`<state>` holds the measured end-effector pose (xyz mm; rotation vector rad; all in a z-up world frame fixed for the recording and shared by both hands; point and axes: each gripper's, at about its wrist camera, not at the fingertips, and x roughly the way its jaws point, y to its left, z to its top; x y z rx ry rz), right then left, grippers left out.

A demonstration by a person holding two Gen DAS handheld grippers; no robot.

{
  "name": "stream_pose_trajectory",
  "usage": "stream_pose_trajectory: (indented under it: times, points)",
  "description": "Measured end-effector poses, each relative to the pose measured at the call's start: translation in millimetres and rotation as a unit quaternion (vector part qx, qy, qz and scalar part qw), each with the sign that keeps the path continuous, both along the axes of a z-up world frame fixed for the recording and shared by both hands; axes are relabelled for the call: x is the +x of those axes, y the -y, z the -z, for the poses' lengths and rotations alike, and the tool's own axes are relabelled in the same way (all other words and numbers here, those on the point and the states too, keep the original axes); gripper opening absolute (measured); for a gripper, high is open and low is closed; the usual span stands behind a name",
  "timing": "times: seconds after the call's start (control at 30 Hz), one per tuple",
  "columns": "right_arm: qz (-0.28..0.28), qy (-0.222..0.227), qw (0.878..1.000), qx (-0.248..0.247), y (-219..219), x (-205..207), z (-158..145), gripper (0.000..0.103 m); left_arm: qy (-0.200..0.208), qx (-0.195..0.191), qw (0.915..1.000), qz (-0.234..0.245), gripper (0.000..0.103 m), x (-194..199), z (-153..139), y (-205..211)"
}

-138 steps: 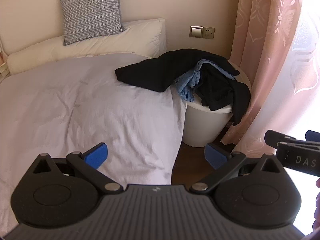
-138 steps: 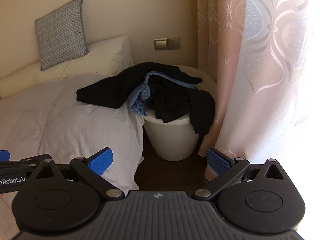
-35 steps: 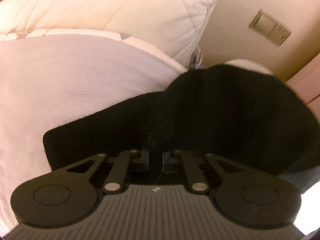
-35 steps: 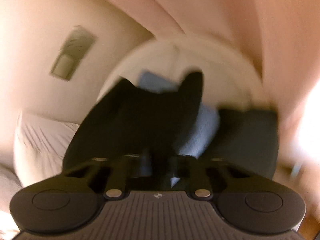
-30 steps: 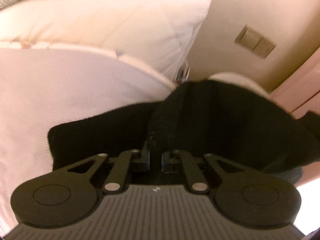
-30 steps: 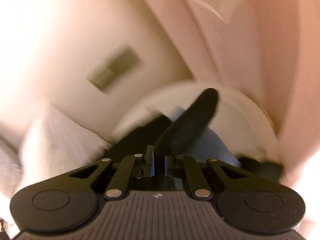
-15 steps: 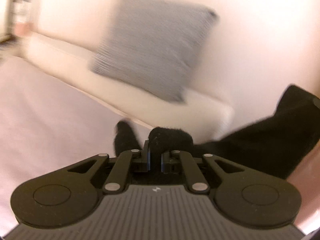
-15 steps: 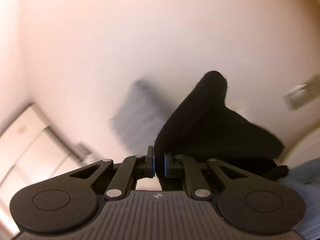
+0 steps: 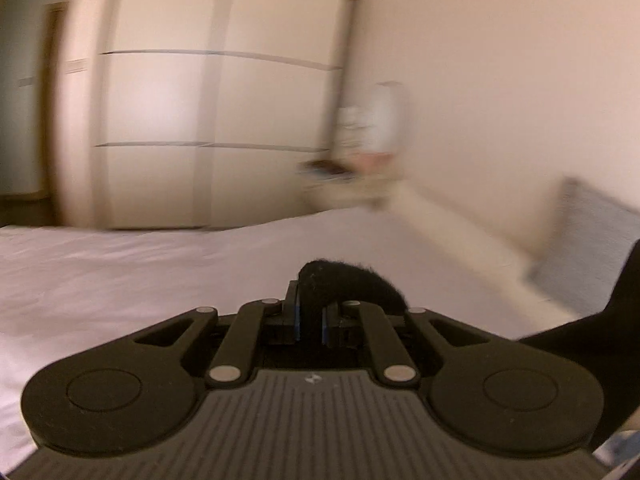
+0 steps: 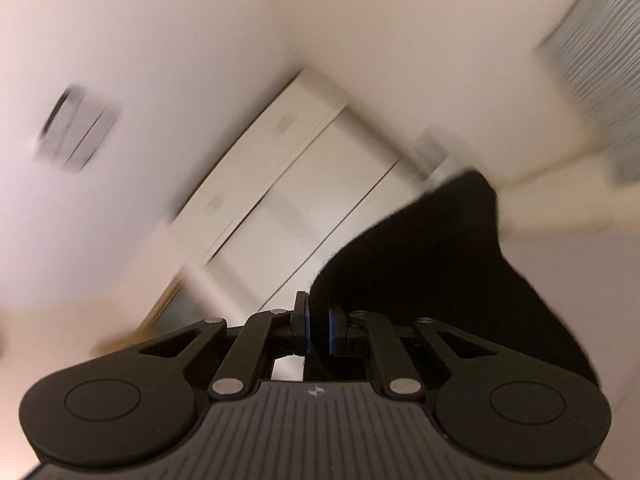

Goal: Fold clothes
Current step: 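Lift the black skirt with both grippers and carry it onto the bed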

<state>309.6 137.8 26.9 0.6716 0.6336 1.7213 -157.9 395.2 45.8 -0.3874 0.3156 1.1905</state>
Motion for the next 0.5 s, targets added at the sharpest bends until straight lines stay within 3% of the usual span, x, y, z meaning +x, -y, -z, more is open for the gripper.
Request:
stream_pose_trajectory:
  times: [0.07,0.13,0.2,0.27,0.3,0.37,0.5]
  points:
    - [-0.021,-0.010,0.994,-0.106,-16,-29,44,0.009,-0.022,-0.041,0.9980,-0.043,0.007,-62,27,8]
    - [-0.039,-0.022,0.975,-0.220,-32,-56,90,0.011,-0.046,-0.111,0.9897,-0.078,0.010,-110,68,23]
    - [-0.055,-0.033,0.942,-0.331,-47,-82,137,0.019,-0.056,-0.207,0.9693,-0.121,0.012,-151,120,43]
    - [-0.071,-0.044,0.896,-0.437,-63,-109,183,0.019,-0.042,-0.273,0.9485,-0.154,0.010,-181,163,72]
    - [-0.077,-0.046,0.881,-0.464,-65,-117,195,0.020,-0.031,-0.298,0.9392,-0.168,0.010,-194,179,87]
    - [-0.089,-0.039,0.864,-0.494,-70,-132,206,0.024,-0.005,-0.327,0.9256,-0.191,0.010,-211,201,116]
    - [-0.132,0.031,0.864,-0.486,-96,-176,192,0.032,0.026,-0.344,0.9133,-0.216,0.010,-231,216,165]
